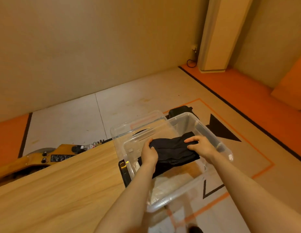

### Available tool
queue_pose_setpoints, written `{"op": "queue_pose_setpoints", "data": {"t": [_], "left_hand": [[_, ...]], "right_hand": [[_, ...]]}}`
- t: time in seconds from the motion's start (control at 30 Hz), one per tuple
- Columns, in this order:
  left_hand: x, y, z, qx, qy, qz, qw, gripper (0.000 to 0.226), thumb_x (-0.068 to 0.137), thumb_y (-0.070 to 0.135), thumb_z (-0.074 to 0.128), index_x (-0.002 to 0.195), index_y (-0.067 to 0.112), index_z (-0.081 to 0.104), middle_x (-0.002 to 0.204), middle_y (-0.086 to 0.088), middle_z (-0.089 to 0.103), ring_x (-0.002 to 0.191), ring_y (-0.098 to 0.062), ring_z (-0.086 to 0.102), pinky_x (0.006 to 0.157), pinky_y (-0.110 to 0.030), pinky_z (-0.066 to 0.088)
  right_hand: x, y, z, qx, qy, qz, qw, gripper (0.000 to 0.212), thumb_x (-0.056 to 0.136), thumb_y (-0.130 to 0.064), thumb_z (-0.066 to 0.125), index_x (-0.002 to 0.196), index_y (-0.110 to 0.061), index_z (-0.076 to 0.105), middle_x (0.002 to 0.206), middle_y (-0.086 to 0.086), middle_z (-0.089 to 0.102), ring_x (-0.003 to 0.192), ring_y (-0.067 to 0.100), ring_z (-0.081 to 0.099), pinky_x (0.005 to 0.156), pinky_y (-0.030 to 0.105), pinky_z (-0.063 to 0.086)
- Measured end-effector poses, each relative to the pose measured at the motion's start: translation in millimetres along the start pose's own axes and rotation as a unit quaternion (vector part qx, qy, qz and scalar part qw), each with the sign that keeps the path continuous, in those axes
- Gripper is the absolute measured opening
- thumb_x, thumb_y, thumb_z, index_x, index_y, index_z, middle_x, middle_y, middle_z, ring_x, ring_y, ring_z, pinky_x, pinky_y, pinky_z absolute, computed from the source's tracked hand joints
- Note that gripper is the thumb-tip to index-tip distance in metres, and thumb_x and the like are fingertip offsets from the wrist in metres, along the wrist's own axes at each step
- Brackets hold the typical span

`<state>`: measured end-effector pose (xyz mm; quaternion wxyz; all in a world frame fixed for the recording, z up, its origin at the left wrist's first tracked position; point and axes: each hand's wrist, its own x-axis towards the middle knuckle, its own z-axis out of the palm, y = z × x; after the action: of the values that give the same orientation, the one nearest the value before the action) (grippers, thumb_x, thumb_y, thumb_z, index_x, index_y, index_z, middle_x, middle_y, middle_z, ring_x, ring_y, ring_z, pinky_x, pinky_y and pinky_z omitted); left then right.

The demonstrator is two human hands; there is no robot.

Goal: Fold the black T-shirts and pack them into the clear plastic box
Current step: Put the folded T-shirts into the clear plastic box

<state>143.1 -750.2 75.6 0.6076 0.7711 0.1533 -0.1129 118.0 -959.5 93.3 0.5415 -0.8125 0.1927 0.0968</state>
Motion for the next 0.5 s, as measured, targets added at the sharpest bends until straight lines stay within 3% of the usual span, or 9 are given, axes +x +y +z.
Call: {"op": "queue_pose_setpoints", "data": {"t": [0.13,0.27,0.37,0.5], "left_hand": [[-10.2,-12.2,14.2,-0.006,0.062,-0.043,0.997,0.049,0.099,0.0,0.03,0.143,0.017,0.042,0.143,-0.007,0.045,0.128,-0.024,0.045,0.105,-0.027,0.037],[-25.8,-25.7,18.9,-0.017,0.094,-0.081,0.992,0.045,0.1,0.005,0.036,0.143,0.018,0.042,0.146,-0.008,0.043,0.131,-0.024,0.043,0.11,-0.033,0.036],[-39.7,-34.1,17.8,-0.044,0.091,-0.112,0.989,0.047,0.099,0.011,0.047,0.145,0.017,0.039,0.145,-0.006,0.041,0.129,-0.024,0.044,0.102,-0.03,0.041],[-48.2,-38.5,14.3,-0.027,0.057,-0.154,0.986,0.068,0.085,-0.001,0.062,0.144,0.02,0.035,0.136,-0.009,0.042,0.109,-0.021,0.048,0.088,-0.029,0.045]], "right_hand": [[15.9,10.8,-1.4,-0.021,-0.067,-0.015,0.997,0.023,0.087,0.007,0.063,0.105,-0.007,0.069,0.096,-0.004,0.058,0.086,0.006,0.055,0.064,0.005,0.046],[28.7,21.7,1.4,-0.041,-0.132,-0.02,0.99,0.028,0.085,0.006,0.067,0.109,-0.009,0.07,0.114,0.009,0.061,0.099,0.017,0.06,0.08,0.023,0.054],[35.4,26.6,3.3,-0.074,-0.183,-0.028,0.98,0.031,0.085,0.006,0.068,0.113,-0.008,0.068,0.107,0.002,0.056,0.088,0.008,0.055,0.067,0.015,0.05],[41.2,32.0,5.8,-0.105,-0.222,-0.044,0.968,0.036,0.082,0.008,0.07,0.116,-0.006,0.066,0.1,-0.006,0.051,0.089,0.008,0.052,0.066,0.013,0.048]]}}
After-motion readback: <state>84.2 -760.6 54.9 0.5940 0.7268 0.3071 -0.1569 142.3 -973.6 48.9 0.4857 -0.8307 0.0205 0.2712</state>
